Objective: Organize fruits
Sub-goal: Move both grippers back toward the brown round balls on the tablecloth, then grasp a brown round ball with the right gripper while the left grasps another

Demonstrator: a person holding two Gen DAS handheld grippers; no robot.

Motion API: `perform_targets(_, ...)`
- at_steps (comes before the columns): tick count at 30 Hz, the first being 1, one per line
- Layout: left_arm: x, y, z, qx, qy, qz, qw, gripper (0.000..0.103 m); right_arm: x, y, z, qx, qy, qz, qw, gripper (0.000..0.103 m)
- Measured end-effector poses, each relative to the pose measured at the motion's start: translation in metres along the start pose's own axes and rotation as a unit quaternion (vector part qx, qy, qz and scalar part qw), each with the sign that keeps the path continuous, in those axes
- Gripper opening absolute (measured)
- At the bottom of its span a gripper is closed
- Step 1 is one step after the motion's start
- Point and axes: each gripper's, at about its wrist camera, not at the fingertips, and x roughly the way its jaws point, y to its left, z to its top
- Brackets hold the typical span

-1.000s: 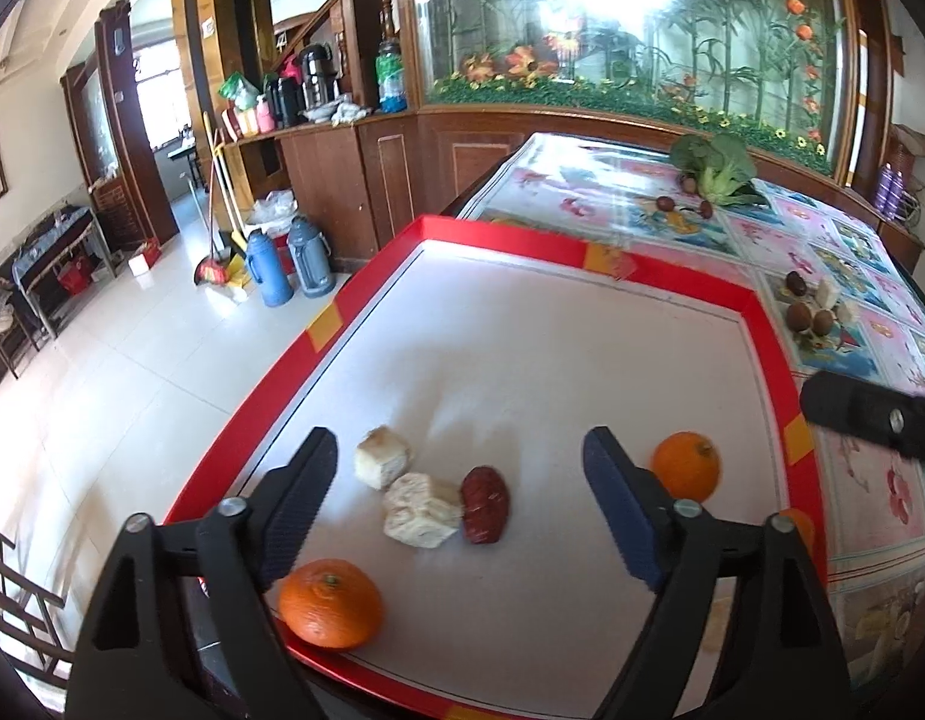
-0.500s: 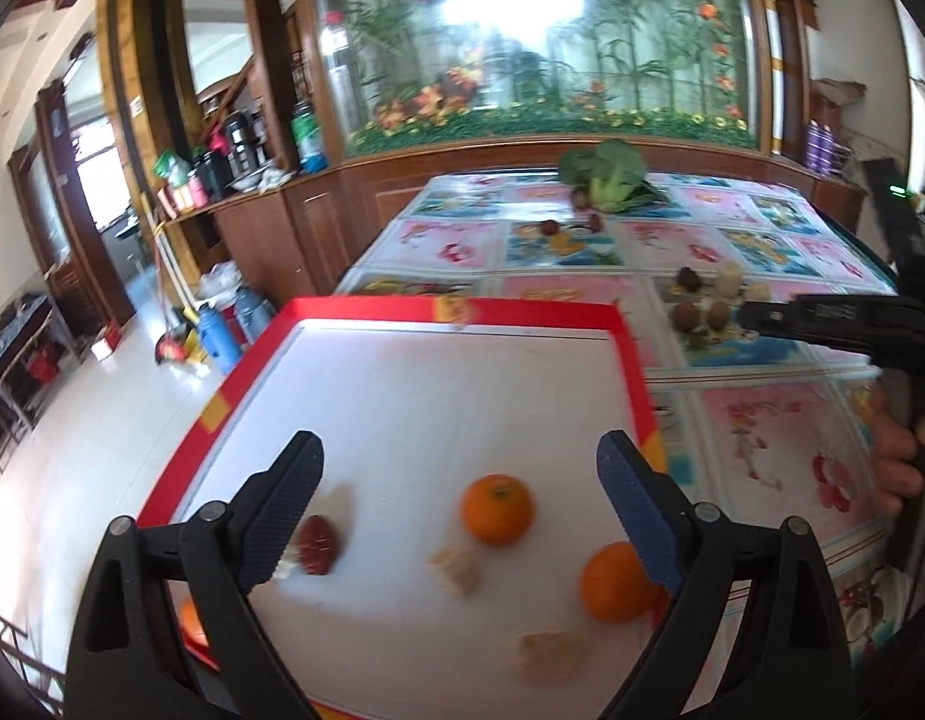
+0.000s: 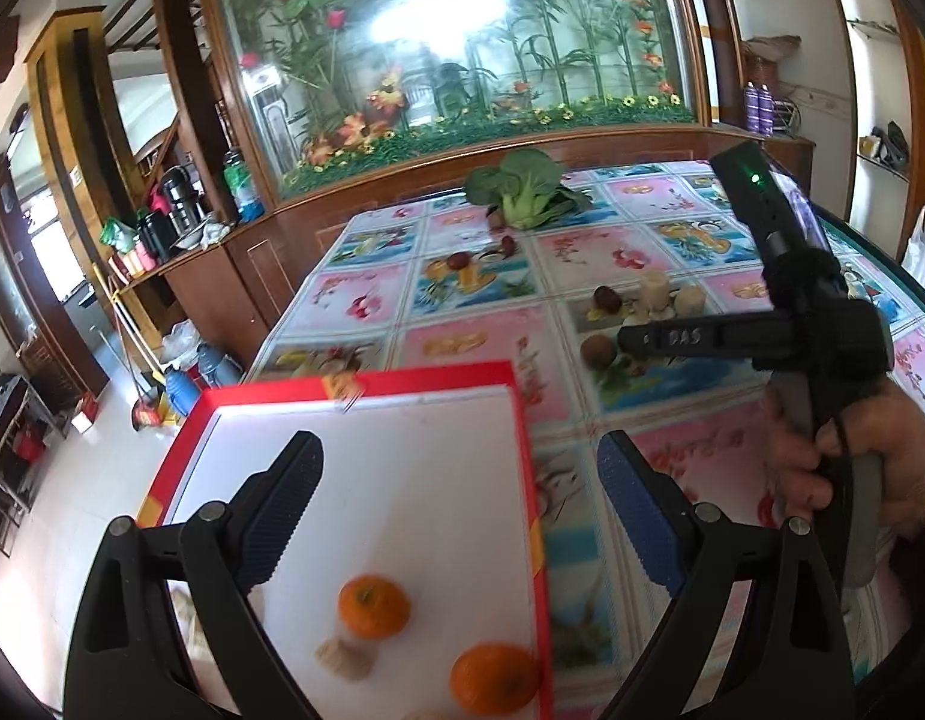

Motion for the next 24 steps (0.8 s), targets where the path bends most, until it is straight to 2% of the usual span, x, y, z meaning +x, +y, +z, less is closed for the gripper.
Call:
perform_targets(2,0.005,-0.004,0.007,0.005,0.001,0.000,1.0000,0.093,0.001,0.001,0.001,-0.015,0.006,-0.001,1.000,0.025)
perform_targets(7,0.021,-0.016,0.024,0.011,0.022,-0.012,0.9996,0.093,-0.002,0.010,-0.001,-0.099,0.034,-0.028,0.994,0.021)
perform_targets(10,0.033,-0.027,0.030,0.023,0.041,-0.016,0.9988,0.093,-0.007,0.001,0.002,-0.105,0.056,-0.037,0.992,0.021)
perform_targets(14,0.052,-0.043,0.041,0.035,0.059,-0.027,0.9973,0.093,-0.025,-0.041,0.016,-0.038,0.085,-0.012,0.996,0.021)
perform_targets(17,0.070,-0.055,0.050,0.036,0.079,-0.038,0.9955,0.093,-0.051,-0.086,0.029,0.042,0.060,0.021,0.997,0.022)
perform_targets(20,0.086,-0.068,0.056,0.047,0.090,-0.042,0.9940,0.093,-0.065,-0.114,0.032,0.099,0.039,0.030,0.994,0.022)
perform_targets(22,0.098,-0.073,0.059,0.051,0.098,-0.042,0.9930,0.091,-0.064,-0.116,0.030,0.107,0.040,0.023,0.993,0.022)
perform_targets(24,0.114,-0.076,0.060,0.053,0.114,-0.046,0.9910,0.081,-0.061,-0.113,0.028,0.107,0.047,0.021,0.993,0.022)
